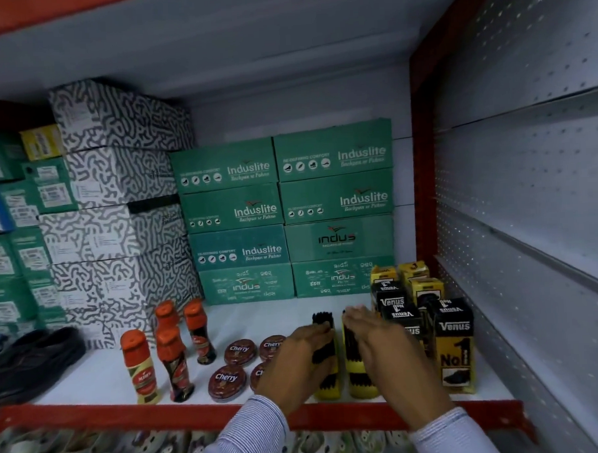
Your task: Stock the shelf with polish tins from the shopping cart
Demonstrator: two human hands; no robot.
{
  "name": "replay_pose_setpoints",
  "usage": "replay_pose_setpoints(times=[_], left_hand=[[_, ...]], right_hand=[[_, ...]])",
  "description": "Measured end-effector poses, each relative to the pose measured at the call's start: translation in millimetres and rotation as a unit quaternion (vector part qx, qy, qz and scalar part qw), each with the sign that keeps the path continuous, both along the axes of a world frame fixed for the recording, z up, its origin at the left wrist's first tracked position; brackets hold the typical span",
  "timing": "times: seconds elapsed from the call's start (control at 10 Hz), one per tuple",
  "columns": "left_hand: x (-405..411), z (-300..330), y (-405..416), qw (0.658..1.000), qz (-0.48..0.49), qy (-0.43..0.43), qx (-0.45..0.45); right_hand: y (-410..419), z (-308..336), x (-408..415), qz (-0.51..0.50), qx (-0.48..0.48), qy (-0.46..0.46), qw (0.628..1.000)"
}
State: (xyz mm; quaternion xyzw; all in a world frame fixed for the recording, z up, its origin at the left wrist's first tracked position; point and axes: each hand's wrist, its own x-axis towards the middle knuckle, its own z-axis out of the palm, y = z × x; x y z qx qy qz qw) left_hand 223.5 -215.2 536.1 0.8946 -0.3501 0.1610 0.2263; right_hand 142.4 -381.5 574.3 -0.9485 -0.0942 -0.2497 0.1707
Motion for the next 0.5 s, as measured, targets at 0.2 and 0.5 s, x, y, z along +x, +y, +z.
replay_pose_setpoints(times=[0.2, 0.5], left_hand=[[-26.4, 29.2, -62.6, 0.994, -0.071, -0.052, -0.057], [-36.7, 41.1, -70.7, 0.995, -0.070, -0.060, -0.035]], right_hand=[[-52.8, 18.9, -19.2, -0.140, 0.030, -0.082, 0.986], [-67.4, 12.5, -17.8, -0.194, 0.036, -0.026, 0.980]])
